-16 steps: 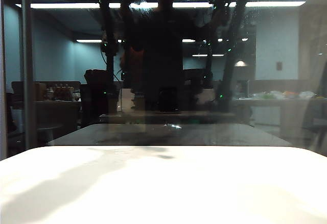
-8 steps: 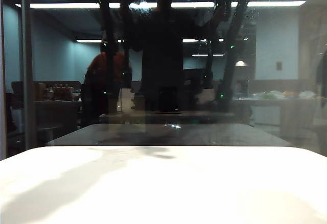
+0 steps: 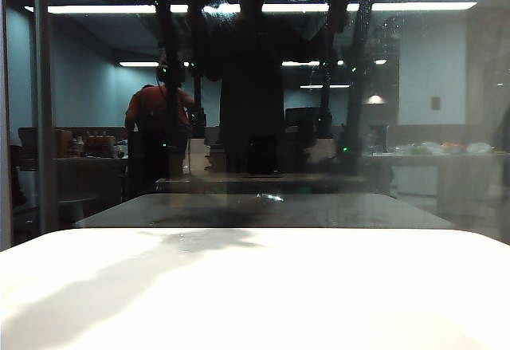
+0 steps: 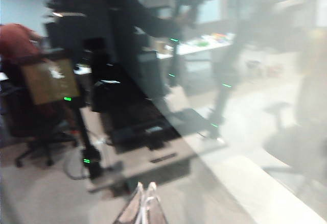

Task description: Reach upward to find where there is water on the glass, pick up the sponge from the table, dry the water, and finally place the sponge back on the table.

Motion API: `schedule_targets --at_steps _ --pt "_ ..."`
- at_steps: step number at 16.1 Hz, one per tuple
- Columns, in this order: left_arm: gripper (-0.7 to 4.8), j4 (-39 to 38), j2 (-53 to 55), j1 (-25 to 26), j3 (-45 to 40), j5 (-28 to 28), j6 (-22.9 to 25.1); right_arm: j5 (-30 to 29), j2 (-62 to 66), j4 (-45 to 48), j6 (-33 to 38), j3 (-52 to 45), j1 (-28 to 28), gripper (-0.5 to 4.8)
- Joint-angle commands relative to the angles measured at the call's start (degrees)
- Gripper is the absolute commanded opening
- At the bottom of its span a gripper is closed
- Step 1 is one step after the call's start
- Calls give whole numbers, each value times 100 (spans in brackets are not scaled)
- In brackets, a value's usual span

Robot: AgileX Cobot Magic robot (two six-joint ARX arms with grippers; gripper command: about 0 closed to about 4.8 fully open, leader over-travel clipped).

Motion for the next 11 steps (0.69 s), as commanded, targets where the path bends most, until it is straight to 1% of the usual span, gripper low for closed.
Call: schedule_targets --at_steps 1,3,5,9,11 --pt "-6 9 -57 -35 22 7 4 424 -68 -280 -431 -28 310 -6" --pt "-6 -24 -59 -114 22 4 4 649 -293 -492 -496 -28 306 -6" --pt "-6 -22 -59 -111 22 7 2 669 -568 -625 -511 -199 293 -6" --pt "-6 -72 -79 -282 22 4 4 673 -1338 -562 -586 -1329 297 -6" --pt "-6 -142 -122 -291 22 7 2 1178 -1751 -636 -920 -1757 566 -6"
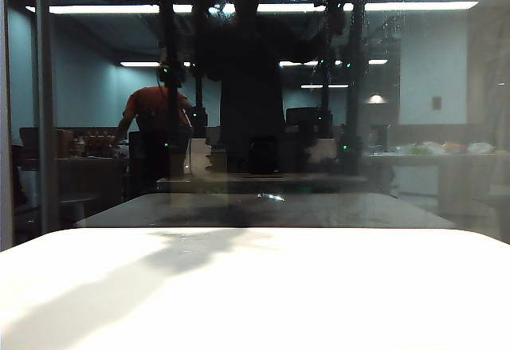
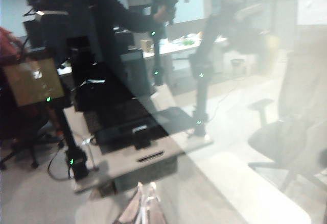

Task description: Reach upward to find where there is water on the glass, pick up the sponge from the table, dry the water, and finally place the sponge back on the table.

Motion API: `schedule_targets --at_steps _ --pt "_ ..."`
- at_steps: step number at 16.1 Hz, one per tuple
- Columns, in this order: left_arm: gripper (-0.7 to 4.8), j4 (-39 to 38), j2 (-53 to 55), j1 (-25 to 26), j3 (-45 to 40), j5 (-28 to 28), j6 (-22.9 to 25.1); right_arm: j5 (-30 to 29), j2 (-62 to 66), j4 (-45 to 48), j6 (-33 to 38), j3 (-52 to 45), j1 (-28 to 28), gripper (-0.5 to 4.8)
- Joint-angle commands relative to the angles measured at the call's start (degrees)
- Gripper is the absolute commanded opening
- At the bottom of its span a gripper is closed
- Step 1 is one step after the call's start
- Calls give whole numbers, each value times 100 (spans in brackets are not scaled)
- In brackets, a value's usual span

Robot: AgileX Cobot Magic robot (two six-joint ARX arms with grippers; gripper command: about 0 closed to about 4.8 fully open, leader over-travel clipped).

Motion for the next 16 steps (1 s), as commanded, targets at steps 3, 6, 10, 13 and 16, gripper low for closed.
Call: schedule_targets --at_steps 3,6,10,13,16 --pt "-6 -63 -94 -33 26 7 2 656 -1462 223 -417 -1541 531 -6" --pt "-6 -214 -170 -31 26 57 2 717 -2153 136 -293 -2450 531 -6" --pt "-6 -472 -205 -31 22 127 2 699 -3230 610 114 -4177 531 -6" --pt "-6 -671 -448 -31 -374 129 0 695 -4356 1360 341 -5853 531 -6" --pt "-6 -680 -1060 -31 -1458 131 -20 599 -5071 1740 522 -6887 531 -6"
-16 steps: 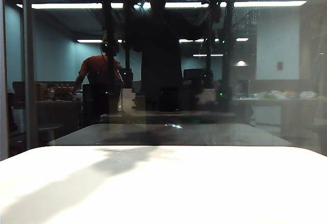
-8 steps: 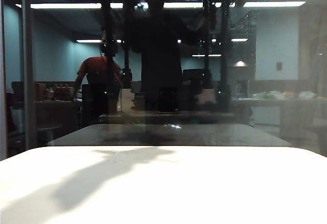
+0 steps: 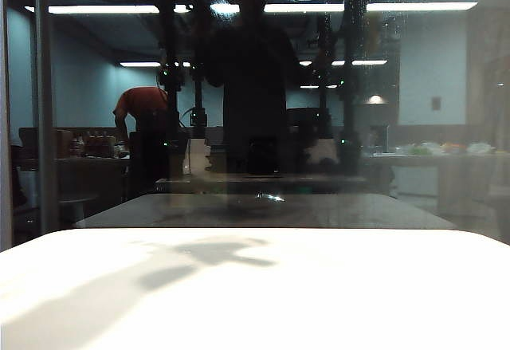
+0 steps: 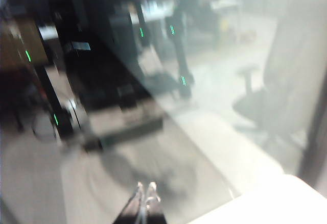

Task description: Reach upward to find where there is water on the glass, pick up the sponge from the table, dry the water, and finally place the sponge back on the table.

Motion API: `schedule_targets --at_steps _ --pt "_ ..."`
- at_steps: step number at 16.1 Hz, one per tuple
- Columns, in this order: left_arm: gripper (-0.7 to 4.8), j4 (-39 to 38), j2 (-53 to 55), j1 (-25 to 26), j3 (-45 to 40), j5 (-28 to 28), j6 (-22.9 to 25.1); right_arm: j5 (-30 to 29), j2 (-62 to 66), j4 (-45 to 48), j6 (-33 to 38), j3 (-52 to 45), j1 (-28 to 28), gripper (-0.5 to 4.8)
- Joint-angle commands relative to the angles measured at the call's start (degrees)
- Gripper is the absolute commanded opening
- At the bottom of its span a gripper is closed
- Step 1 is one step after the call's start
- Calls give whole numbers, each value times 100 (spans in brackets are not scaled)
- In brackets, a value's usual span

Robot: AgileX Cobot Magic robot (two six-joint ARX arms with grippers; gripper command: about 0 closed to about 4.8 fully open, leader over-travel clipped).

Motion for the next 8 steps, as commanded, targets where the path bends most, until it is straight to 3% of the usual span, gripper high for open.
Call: schedule_targets --at_steps 1,8 --pt "-6 24 -568 -2 -938 20 -15 -166 -522 509 286 -699 4 -6" --pt "-6 225 -1878 -2 -3248 39 -105 -791 -1075 1005 737 -2579 7 -6"
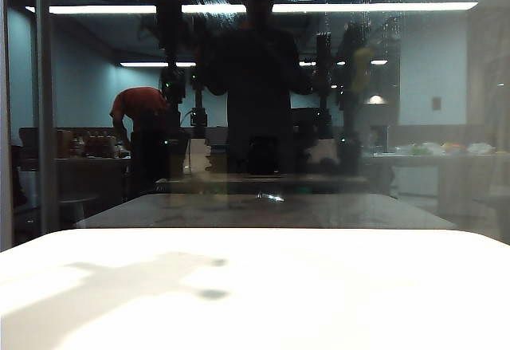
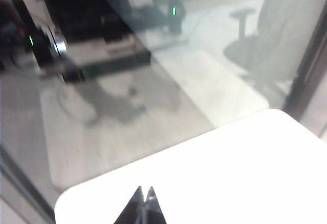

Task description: Reach upward to find where there is water on the glass, pick up the sponge from the table, dry the water, and finally place the sponge back on the table.

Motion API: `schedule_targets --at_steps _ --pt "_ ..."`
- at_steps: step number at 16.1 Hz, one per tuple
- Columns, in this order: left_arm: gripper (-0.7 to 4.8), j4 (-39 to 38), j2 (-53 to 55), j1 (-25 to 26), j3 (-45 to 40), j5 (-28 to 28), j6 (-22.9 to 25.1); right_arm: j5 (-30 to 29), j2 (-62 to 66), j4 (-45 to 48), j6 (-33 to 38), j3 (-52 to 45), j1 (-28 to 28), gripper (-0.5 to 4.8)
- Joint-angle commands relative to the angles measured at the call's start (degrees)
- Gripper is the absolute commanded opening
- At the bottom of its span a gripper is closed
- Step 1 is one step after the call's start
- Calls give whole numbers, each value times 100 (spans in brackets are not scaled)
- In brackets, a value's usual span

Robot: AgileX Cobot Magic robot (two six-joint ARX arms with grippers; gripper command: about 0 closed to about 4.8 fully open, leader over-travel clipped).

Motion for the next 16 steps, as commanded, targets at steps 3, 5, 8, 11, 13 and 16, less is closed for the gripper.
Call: schedule_targets --at_steps 3,5,8,11,13,16 --pt "-6 210 -573 -2 -1180 249 -55 -533 7 691 354 -1272 33 -6" --pt "-6 223 -695 -2 -1499 269 -52 -649 13 1060 472 -1755 35 -6" --pt "-6 234 -758 -2 -1812 273 -52 -979 83 1657 540 -2380 35 -6" --pt "-6 240 -758 -2 -2024 278 -52 -1217 450 1945 560 -2660 39 -6" --pt "-6 291 -758 -2 -2177 446 -55 -1464 925 2225 568 -2704 79 -6" --pt "-6 365 -756 -2 -2256 638 -52 -1569 1755 2962 658 -2702 472 -6"
